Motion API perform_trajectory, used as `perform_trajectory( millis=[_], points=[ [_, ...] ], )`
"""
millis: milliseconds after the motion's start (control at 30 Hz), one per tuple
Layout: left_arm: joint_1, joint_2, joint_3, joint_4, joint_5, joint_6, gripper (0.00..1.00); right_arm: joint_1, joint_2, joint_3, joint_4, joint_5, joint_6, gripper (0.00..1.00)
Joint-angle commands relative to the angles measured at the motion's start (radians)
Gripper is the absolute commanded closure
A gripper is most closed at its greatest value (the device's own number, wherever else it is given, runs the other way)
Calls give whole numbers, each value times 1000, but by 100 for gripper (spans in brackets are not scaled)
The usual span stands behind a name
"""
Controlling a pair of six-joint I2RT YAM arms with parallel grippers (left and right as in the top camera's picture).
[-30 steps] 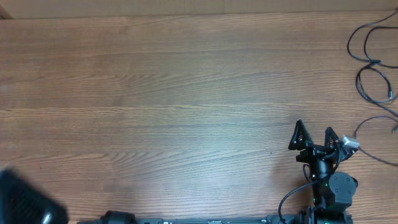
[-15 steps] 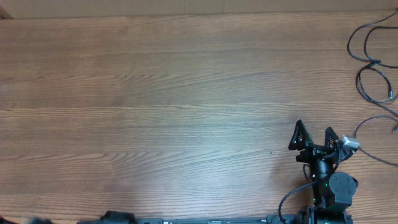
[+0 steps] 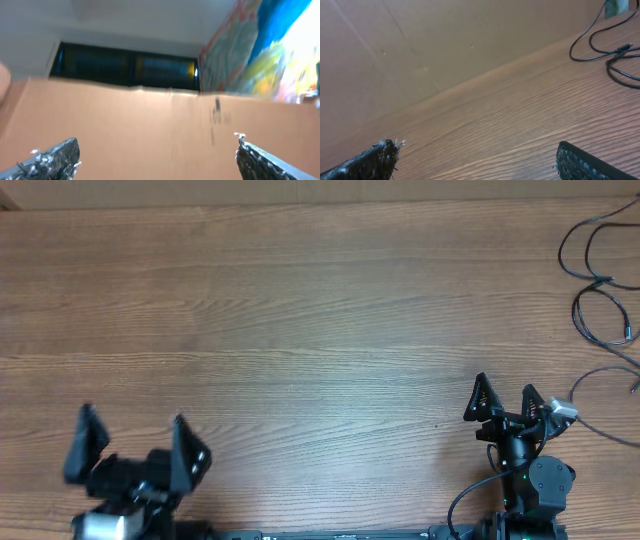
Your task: Untangle cables
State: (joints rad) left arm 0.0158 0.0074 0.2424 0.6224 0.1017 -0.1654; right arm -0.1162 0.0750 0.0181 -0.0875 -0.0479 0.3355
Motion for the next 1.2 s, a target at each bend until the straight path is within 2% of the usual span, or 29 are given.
perform_trajectory(
  millis=[0,167,500,800,1167],
  points=[
    [10,-4,-114,8,19,5,0,4,-2,-10,6,2,-10,0],
    [16,-4,-234,-6,-7,21,0,4,-2,-10,6,2,-10,0],
    [25,-4,-238,-431,-41,58,0,4,-2,-10,6,2,-10,0],
    [25,-4,-238,-704,-86,65,0,4,-3,-10,6,2,-10,0],
    [25,-4,-238,-700,-86,65,0,4,-2,-10,6,2,-10,0]
  ],
)
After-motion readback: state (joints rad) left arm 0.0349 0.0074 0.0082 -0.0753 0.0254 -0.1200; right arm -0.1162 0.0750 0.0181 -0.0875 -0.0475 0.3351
